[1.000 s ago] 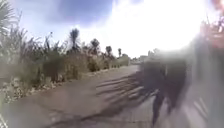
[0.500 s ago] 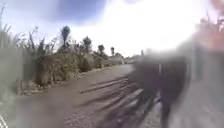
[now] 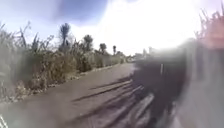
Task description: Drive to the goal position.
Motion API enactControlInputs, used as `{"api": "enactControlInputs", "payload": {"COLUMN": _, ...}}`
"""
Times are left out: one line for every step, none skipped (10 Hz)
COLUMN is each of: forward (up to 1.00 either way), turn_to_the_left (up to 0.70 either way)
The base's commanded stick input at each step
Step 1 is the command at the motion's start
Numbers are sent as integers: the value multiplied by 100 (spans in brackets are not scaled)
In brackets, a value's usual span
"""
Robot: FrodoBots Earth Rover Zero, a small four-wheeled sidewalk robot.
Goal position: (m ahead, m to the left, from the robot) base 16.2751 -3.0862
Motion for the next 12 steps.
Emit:
{"api": "enactControlInputs", "payload": {"forward": 85, "turn_to_the_left": -34}}
{"api": "enactControlInputs", "payload": {"forward": 85, "turn_to_the_left": -34}}
{"api": "enactControlInputs", "payload": {"forward": 85, "turn_to_the_left": -34}}
{"api": "enactControlInputs", "payload": {"forward": 85, "turn_to_the_left": -34}}
{"api": "enactControlInputs", "payload": {"forward": 85, "turn_to_the_left": -34}}
{"api": "enactControlInputs", "payload": {"forward": 85, "turn_to_the_left": -34}}
{"api": "enactControlInputs", "payload": {"forward": 85, "turn_to_the_left": -34}}
{"api": "enactControlInputs", "payload": {"forward": 85, "turn_to_the_left": -34}}
{"api": "enactControlInputs", "payload": {"forward": 85, "turn_to_the_left": -34}}
{"api": "enactControlInputs", "payload": {"forward": 85, "turn_to_the_left": -34}}
{"api": "enactControlInputs", "payload": {"forward": 85, "turn_to_the_left": -34}}
{"api": "enactControlInputs", "payload": {"forward": 85, "turn_to_the_left": -34}}
